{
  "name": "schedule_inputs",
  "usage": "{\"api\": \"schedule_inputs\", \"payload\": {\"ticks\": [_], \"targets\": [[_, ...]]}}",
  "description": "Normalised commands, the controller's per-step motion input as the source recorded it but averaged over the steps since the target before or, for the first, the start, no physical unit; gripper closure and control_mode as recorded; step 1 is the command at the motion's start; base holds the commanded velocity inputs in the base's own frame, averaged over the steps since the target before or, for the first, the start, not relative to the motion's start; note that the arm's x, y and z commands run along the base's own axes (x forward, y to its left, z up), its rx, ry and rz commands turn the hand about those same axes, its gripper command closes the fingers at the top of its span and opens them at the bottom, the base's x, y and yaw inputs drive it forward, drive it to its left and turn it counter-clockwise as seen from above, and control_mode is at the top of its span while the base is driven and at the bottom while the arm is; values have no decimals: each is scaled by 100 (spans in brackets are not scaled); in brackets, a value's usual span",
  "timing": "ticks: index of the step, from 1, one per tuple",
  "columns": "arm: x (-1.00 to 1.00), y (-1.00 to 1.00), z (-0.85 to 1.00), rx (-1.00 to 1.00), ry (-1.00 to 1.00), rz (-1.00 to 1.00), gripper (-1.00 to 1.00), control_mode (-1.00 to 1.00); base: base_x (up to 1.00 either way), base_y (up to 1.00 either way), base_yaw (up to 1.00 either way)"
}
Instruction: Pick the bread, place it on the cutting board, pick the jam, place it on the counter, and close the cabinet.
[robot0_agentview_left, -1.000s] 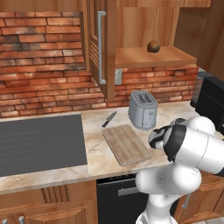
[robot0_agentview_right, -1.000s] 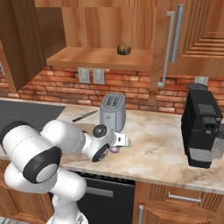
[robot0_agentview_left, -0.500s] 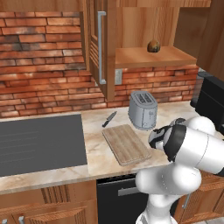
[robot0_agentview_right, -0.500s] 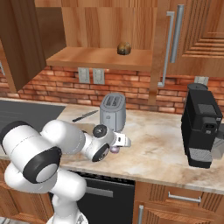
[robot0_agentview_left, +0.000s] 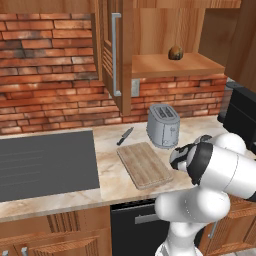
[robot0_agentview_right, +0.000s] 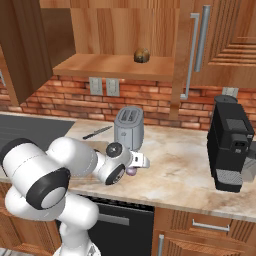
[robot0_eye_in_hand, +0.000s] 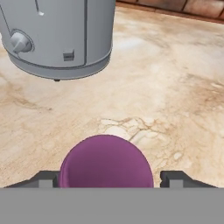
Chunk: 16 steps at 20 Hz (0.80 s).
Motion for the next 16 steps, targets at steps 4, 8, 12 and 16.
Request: {"api": "schedule_inputs", "payload": {"ticks": [4, 8, 12, 16], "targets": [[0, 0, 0, 0, 0, 0, -100, -100, 0, 0, 0], [0, 0, 0, 0, 0, 0, -100, -100, 0, 0, 0], [0, 0, 0, 0, 0, 0, -100, -100, 0, 0, 0], [0, 0, 0, 0, 0, 0, -100, -100, 0, 0, 0]]}}
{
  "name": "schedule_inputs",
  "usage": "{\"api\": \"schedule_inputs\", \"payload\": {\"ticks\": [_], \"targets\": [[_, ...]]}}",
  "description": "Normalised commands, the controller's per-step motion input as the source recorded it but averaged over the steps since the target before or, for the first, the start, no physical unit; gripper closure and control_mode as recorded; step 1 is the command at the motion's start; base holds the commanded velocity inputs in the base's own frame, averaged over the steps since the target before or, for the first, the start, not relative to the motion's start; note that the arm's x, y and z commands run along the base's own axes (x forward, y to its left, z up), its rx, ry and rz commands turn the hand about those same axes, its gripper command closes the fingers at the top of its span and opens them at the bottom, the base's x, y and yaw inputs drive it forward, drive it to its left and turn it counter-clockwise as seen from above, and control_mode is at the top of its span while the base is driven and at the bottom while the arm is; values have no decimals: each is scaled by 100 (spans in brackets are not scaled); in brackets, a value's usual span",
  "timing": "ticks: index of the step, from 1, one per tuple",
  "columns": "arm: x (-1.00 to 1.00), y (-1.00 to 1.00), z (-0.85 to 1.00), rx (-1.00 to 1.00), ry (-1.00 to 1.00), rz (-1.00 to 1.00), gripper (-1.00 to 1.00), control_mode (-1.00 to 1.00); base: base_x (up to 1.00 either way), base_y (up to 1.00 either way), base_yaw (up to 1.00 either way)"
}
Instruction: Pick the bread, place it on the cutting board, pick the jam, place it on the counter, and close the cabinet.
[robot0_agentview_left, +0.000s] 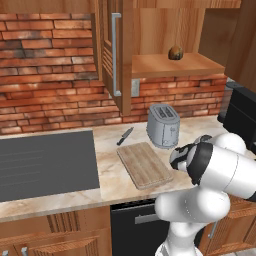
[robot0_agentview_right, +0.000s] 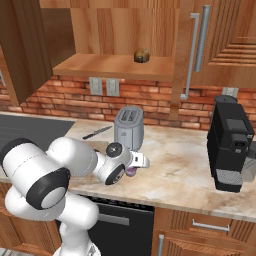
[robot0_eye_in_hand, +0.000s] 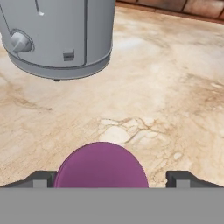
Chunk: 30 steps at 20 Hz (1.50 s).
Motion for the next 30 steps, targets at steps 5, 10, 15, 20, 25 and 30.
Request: {"api": "schedule_inputs", "payload": {"ticks": [5, 10, 15, 20, 25, 30], "targets": [[0, 0, 4, 0, 0, 0, -100, -100, 0, 0, 0], [0, 0, 21, 0, 0, 0, -100, -100, 0, 0, 0], [0, 0, 24, 0, 0, 0, -100, -100, 0, 0, 0], [0, 0, 29, 0, 0, 0, -100, -100, 0, 0, 0], [-3, 0, 35, 0, -1, 0, -100, -100, 0, 0, 0], [-16, 0, 31, 0, -7, 0, -100, -100, 0, 0, 0]]}}
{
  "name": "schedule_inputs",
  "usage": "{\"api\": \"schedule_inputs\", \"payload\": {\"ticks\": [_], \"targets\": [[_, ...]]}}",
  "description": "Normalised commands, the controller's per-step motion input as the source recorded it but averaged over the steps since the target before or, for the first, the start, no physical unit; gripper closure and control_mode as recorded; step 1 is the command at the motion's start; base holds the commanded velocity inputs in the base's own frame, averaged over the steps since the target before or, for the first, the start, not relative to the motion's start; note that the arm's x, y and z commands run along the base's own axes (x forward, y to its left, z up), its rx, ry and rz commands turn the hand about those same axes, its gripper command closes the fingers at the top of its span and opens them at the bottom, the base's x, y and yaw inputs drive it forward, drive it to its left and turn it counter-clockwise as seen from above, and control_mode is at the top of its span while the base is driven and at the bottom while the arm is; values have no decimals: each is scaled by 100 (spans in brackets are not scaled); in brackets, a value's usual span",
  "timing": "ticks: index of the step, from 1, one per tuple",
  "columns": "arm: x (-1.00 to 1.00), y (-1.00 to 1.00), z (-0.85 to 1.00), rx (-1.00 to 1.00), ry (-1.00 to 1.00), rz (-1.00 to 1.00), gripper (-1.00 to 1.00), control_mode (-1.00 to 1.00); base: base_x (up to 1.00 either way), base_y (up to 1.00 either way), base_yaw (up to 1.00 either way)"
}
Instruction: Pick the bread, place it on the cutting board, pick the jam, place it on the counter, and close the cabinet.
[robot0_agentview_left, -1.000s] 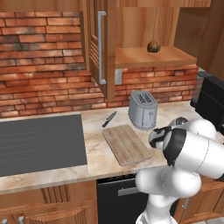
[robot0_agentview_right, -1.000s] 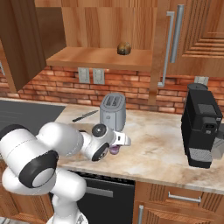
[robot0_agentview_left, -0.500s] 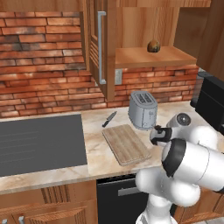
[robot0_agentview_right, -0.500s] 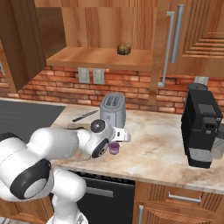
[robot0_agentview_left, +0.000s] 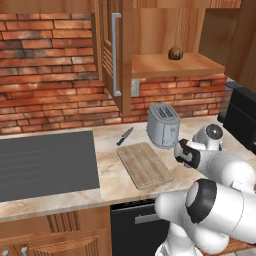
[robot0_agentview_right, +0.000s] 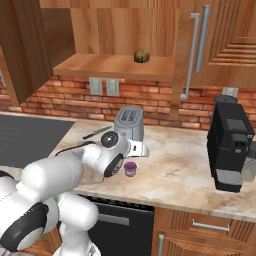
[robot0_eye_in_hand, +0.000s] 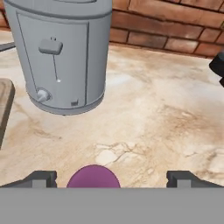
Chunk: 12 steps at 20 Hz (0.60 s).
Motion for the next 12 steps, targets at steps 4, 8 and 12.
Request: {"api": "schedule_inputs", "payload": {"ticks": [4, 8, 12], "targets": [[-23, 0, 28, 0, -8, 0, -100, -100, 0, 0, 0], [-26, 0, 29, 0, -9, 0, -100, -100, 0, 0, 0], [-24, 0, 35, 0, -11, 0, -100, -100, 0, 0, 0]]}}
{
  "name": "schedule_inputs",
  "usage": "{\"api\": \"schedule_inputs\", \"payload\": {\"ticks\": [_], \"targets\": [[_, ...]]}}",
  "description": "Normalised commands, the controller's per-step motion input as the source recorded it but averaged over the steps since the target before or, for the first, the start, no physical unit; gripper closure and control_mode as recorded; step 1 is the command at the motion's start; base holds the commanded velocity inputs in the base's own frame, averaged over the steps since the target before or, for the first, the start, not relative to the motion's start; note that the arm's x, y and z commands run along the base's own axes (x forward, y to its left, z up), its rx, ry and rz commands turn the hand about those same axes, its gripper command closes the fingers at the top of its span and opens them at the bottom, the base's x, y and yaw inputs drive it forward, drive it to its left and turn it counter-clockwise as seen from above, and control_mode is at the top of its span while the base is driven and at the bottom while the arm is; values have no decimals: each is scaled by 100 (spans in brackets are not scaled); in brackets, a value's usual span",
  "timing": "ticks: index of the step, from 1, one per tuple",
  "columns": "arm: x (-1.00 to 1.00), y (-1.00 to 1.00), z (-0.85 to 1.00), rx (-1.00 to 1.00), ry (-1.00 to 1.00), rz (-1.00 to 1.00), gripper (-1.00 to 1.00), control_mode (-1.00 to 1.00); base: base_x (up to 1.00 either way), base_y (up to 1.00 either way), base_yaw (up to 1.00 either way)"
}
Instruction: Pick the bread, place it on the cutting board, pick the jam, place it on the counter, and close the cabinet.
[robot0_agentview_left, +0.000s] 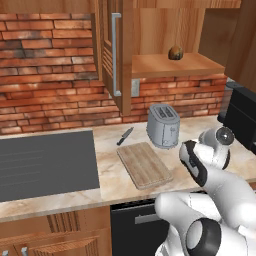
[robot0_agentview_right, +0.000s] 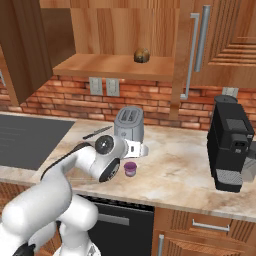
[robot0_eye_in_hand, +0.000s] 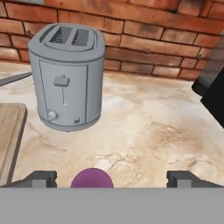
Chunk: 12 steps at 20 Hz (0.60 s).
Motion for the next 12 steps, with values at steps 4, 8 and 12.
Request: {"api": "schedule_inputs", "payload": {"ticks": [4, 8, 12], "targets": [[-23, 0, 40, 0, -11, 0, -100, -100, 0, 0, 0], [-21, 0, 39, 0, -7, 0, -100, -100, 0, 0, 0], [-3, 0, 49, 0, -7, 0, -100, -100, 0, 0, 0]]}}
